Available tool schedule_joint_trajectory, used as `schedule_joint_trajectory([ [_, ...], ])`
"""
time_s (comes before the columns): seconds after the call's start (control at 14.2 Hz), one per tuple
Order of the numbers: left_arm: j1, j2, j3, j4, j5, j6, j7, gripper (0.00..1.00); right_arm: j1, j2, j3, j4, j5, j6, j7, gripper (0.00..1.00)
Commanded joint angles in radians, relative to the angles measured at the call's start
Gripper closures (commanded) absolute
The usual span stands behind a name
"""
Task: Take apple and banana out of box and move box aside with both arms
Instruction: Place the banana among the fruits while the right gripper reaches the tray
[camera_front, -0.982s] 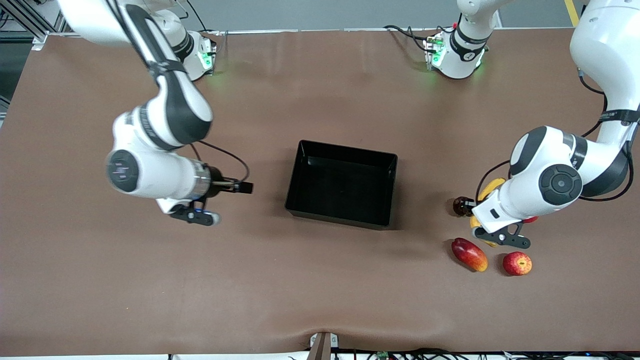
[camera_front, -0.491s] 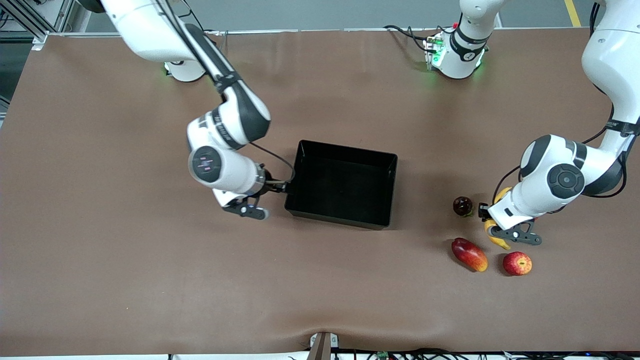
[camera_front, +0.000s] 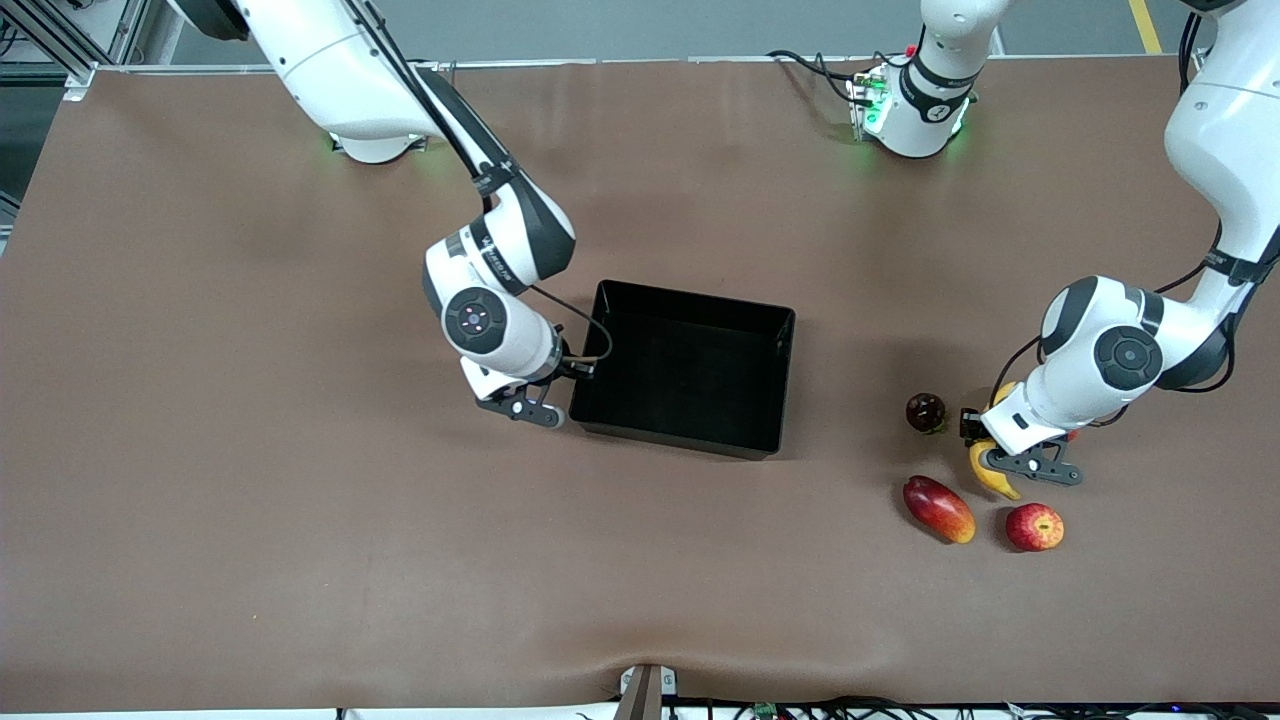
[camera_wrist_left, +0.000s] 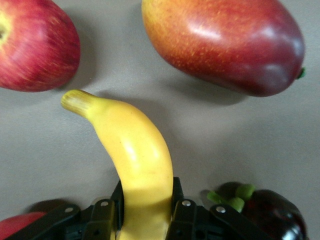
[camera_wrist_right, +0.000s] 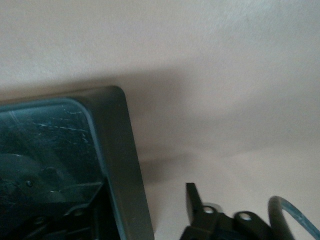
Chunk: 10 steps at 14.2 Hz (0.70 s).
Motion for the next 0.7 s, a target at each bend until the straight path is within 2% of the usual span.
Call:
schedule_joint_trajectory([
  [0.0, 0.008, 0.019, -0.008, -0.008, 0.030, 0.031, -0.021, 1.00, 0.013, -0.006, -0.006, 0.003, 0.015, 0.005, 0.055, 1.00],
  [0.14, 0.007, 0.027, -0.008, -0.010, 0.029, 0.031, -0.022, 1.00, 0.010, -0.006, -0.006, 0.009, 0.031, 0.002, 0.084, 1.00],
  [0.21, 0.007, 0.030, -0.008, -0.010, 0.029, 0.031, -0.022, 0.81, 0.009, -0.006, -0.006, 0.011, 0.031, 0.001, 0.084, 1.00],
  [0.28, 0.007, 0.030, -0.008, -0.010, 0.030, 0.031, -0.019, 0.04, 0.001, -0.007, -0.006, 0.011, 0.031, -0.004, 0.083, 1.00],
  [0.35, 0.007, 0.024, -0.010, -0.008, 0.029, 0.026, -0.022, 0.00, -0.004, -0.012, -0.006, 0.014, 0.031, -0.008, 0.072, 1.00],
  [0.49, 0.014, 0.009, -0.013, -0.002, 0.029, 0.022, -0.006, 0.00, -0.033, -0.028, -0.003, 0.029, 0.031, -0.033, 0.065, 1.00],
  [0.63, 0.013, -0.037, -0.025, -0.004, 0.029, 0.005, -0.002, 0.00, -0.071, -0.041, -0.002, 0.098, 0.031, -0.166, 0.016, 1.00],
])
